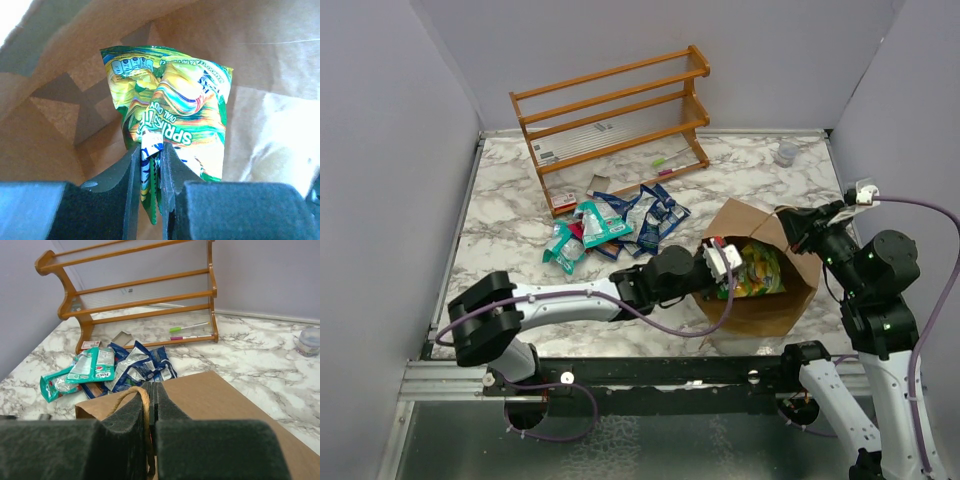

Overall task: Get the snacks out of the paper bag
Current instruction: Take out the snack from the paper bag, then place the snack at the center of the board.

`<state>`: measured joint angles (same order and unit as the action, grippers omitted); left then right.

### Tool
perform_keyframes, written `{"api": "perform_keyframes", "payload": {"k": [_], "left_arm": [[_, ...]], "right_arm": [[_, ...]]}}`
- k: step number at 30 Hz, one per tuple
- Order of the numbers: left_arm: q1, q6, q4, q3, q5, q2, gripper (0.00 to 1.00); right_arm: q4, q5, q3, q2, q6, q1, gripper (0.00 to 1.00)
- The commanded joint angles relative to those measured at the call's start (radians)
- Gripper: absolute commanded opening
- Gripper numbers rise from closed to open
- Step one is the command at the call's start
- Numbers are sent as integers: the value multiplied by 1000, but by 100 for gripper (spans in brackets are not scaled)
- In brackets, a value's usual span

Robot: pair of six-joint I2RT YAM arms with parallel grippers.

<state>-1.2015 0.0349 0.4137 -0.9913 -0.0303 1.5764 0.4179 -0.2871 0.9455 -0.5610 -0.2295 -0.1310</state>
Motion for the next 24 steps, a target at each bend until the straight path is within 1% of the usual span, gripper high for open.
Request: {"api": "perform_keyframes", "payload": {"k": [1,4,8,12,19,24], "left_arm": [[-13,-11,-6,62,72,-158,0],[-13,-3,-70,101,83,-259,0],[-14,4,-93,169,97,-419,0],[-13,31,-116,210,82,-543,0],[-13,68,-136,242,8,-685,0],[-13,92,-129,254,-111,-739,0]], "right_arm": [[-23,18,-30,8,22,-1,2],[-35,-10,-68,29,24,-1,2],[-53,-46,-106,38,25,-1,2],[-64,-31,-125,35,23,-1,2],[-60,-14,-101,4,20,-1,2],[-60,-8,-95,-3,20,-1,2]]}}
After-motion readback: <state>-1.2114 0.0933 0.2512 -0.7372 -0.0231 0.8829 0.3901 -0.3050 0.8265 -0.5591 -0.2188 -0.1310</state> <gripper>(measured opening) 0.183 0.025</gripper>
